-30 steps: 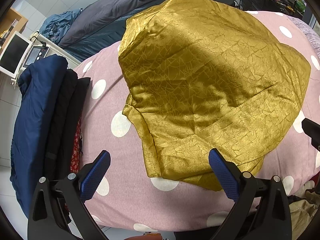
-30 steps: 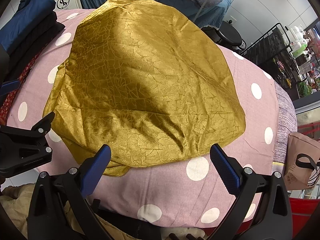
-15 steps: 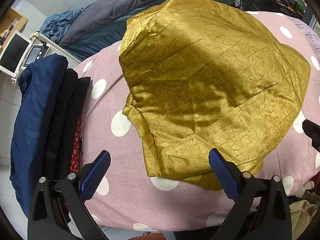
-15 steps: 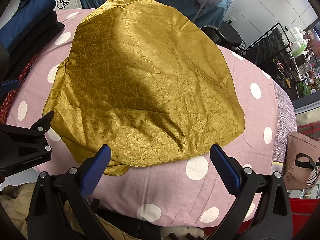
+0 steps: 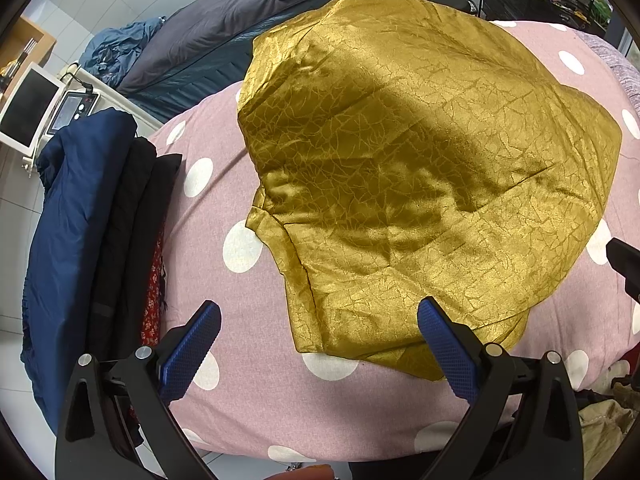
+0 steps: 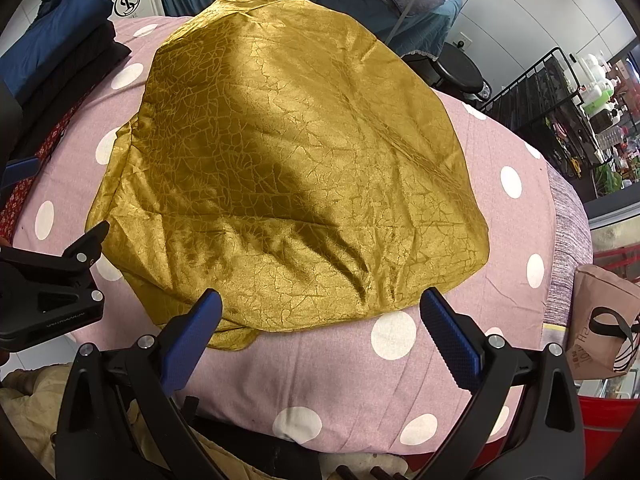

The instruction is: Fold large clothes

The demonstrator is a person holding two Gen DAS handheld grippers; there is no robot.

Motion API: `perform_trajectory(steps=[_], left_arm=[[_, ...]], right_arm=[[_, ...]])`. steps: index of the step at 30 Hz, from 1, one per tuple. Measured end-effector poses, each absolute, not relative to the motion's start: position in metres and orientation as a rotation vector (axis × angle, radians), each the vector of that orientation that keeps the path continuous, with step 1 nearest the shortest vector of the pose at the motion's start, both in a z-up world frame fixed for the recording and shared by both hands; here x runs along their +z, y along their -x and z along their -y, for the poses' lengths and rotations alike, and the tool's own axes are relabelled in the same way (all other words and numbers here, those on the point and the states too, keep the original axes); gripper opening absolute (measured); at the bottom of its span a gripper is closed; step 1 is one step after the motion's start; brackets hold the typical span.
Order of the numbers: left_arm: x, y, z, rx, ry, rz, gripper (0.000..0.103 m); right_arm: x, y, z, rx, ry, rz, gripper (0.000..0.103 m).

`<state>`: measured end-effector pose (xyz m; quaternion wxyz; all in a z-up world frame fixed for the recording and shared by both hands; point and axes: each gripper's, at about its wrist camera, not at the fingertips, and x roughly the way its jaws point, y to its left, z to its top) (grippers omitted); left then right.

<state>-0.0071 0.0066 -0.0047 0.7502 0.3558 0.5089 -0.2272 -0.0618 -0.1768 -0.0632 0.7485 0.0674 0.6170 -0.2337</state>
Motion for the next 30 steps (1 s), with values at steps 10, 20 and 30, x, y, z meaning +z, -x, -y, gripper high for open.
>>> perform_trajectory(steps=[10, 20, 30], left_arm=[[-0.0052, 0.0067, -0.006, -0.491, -0.785, -1.112, 0.097], [-0.0073, 0.0055, -0.0049, -0.492, -0.788, -1.118, 0.097], [-0.0135, 0.0046, -0.0091, -0.497, -0.777, -1.146, 0.097]], right_arm=[[-0.0628, 0.0636, 0.1764, -0.512, -0.145, -1.35, 0.098], [-0.0628, 0.0629, 0.1768, -0.512, -0.145, -1.352, 0.098], [-0.0652, 0.0629, 0.1747, -0.517, -0.138, -1.365, 0.098]])
